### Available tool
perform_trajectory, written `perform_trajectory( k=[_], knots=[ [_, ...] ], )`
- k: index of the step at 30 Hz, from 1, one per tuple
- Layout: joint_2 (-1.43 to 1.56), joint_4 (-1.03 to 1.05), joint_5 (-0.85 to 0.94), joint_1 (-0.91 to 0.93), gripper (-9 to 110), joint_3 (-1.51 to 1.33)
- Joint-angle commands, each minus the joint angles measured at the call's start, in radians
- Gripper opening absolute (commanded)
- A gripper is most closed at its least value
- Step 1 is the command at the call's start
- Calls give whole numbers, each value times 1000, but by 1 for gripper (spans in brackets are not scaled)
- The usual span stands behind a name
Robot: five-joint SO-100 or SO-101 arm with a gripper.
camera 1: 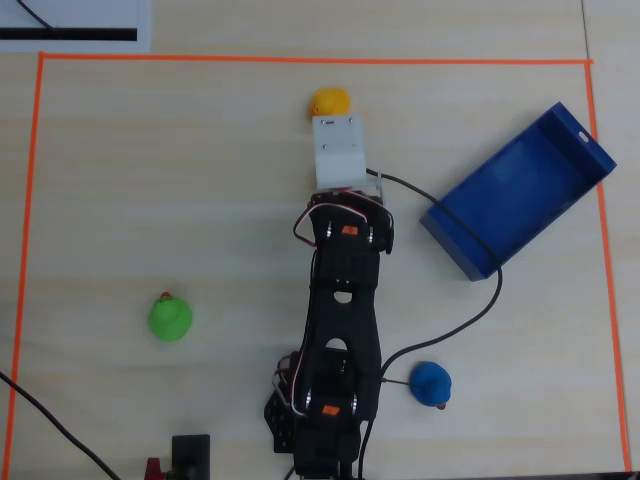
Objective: Grasp red duck and put it into box.
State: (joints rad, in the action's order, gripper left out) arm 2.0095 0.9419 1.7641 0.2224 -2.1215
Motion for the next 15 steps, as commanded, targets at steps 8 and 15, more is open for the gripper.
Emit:
perform_trajectory(
  k=[8,15],
  knots=[
    [-325,-117,3,23,25,268],
    [-410,-181,-3,15,25,285]
  ],
)
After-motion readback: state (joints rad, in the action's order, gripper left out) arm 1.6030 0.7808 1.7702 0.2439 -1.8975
